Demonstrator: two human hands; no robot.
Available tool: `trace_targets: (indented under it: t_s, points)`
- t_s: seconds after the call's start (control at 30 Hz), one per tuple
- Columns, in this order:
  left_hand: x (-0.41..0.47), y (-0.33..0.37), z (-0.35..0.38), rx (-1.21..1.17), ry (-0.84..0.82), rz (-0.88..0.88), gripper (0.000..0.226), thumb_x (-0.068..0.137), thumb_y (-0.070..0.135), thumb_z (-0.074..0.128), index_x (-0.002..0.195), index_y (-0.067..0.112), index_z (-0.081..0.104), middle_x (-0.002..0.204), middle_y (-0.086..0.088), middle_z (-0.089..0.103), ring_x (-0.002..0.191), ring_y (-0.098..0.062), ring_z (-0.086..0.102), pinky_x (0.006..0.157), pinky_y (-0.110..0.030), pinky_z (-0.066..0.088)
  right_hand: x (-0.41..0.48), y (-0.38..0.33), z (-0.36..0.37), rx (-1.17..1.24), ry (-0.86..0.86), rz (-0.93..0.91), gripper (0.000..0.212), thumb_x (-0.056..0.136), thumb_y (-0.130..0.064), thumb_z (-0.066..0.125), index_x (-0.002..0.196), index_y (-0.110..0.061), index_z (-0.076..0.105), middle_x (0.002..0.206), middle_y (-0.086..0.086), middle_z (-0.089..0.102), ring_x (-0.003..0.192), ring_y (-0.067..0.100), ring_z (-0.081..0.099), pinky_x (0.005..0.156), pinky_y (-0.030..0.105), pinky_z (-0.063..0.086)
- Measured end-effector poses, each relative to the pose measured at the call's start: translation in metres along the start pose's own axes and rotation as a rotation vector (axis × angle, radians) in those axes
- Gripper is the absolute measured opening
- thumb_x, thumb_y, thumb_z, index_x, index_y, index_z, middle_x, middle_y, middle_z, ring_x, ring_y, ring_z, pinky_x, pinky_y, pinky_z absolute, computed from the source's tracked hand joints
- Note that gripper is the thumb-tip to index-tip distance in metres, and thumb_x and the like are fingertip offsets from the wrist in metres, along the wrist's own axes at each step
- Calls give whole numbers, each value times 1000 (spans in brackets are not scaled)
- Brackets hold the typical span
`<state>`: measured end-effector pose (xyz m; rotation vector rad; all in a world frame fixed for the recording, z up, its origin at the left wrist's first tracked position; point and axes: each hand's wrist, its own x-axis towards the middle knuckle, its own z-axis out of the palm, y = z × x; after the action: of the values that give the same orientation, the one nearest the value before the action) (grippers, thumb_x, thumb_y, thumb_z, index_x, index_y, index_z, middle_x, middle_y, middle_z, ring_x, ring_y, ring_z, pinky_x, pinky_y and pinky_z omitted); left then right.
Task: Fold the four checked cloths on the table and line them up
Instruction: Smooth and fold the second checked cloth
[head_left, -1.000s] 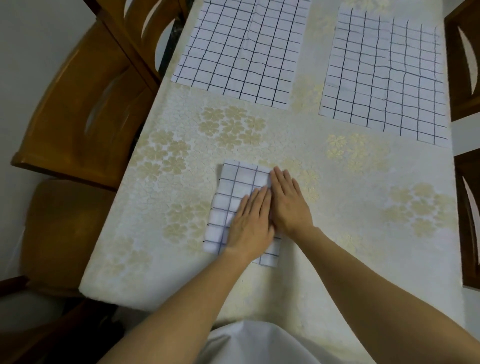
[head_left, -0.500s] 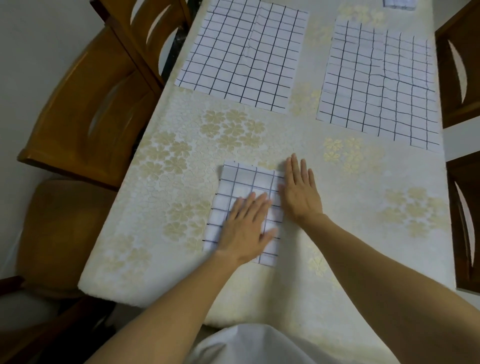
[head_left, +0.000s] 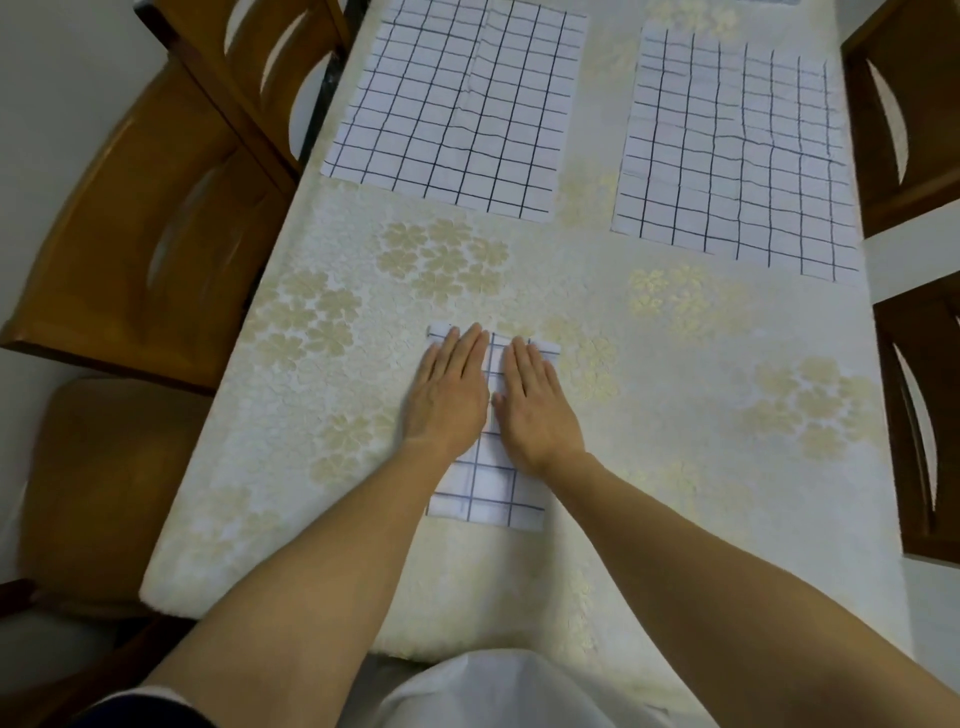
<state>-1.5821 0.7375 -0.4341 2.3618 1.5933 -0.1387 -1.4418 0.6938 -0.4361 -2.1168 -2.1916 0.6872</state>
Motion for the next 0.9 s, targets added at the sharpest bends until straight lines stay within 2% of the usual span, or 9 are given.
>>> trace_targets:
  t_s: [0.13, 0.27, 0.33, 0.4, 0.53, 0.63, 0.73, 0.83, 0.9]
  points:
    - [1, -9, 2, 19, 55, -25, 63, 106, 46, 11, 162, 26, -10, 170, 6, -13, 157, -20, -12, 127, -45, -1, -4, 14, -1, -83, 12, 34, 77, 104, -60, 7, 158, -9, -12, 165, 5, -20, 152, 18, -20, 124, 34, -11]
    - [6, -23, 0, 67, 21, -52, 72, 101, 63, 6, 161, 28, -14, 168, 2, -21, 156, -23, -16, 126, -48, -3, -4, 25, -7, -121, 4, 12, 79, 101, -65, 3, 158, -13, -15, 166, 2, -21, 152, 16, -21, 125, 37, -9]
    - [5, -26, -2, 57, 48, -76, 76, 102, 65, 9, 161, 24, -14, 168, -2, -22, 156, -26, -18, 126, -49, -4, -3, 29, -11, -119, -10, 11, 77, 102, -63, 6, 158, -14, -14, 166, 2, -21, 152, 16, -22, 125, 36, -10]
    - [0, -22, -7, 74, 100, -38, 75, 105, 58, 18, 162, 18, -9, 169, -5, -20, 156, -28, -15, 127, -50, -2, -4, 31, -15, -85, 15, 3, 72, 105, -55, 11, 159, -13, -9, 166, 2, -17, 153, 17, -18, 125, 36, -9]
    - [-27, 17, -9, 79, 168, 115, 70, 106, 38, 29, 162, 7, 1, 170, -9, -7, 157, -29, -9, 127, -49, 4, -5, 24, -20, 3, 141, -114, 56, 109, -27, 20, 160, -7, 11, 168, 9, 7, 155, 23, 1, 127, 39, 3]
    - [-61, 54, 20, 33, 125, 98, 72, 105, 39, 30, 162, 5, 2, 170, -11, -4, 157, -27, -5, 127, -48, 6, -5, 30, -15, -33, 68, -213, 60, 104, -30, 23, 157, -1, 20, 165, 15, 17, 154, 30, 10, 125, 48, 14]
    - [-80, 62, 42, 10, 56, 21, 77, 105, 56, 26, 163, 10, 4, 170, -8, -2, 158, -24, -2, 127, -49, 8, -1, 45, -15, -86, 7, -171, 62, 106, -40, 14, 161, -11, 8, 169, 3, 3, 155, 23, -2, 126, 46, 6]
    - [-81, 58, 41, 59, -12, 24, 91, 97, 73, 12, 162, 13, -9, 170, -6, -12, 157, -24, -11, 126, -52, 0, 4, 53, -18, -191, -23, -98, 64, 106, -51, 5, 160, -21, -12, 167, -6, -17, 153, 19, -19, 125, 46, -9]
    - [-81, 58, 37, 78, -48, 46, 96, 93, 80, 9, 161, 16, -14, 169, -6, -18, 156, -26, -18, 125, -55, -3, 8, 57, -21, -230, -41, -84, 67, 103, -56, 1, 158, -23, -18, 165, -7, -23, 152, 18, -24, 124, 47, -11]
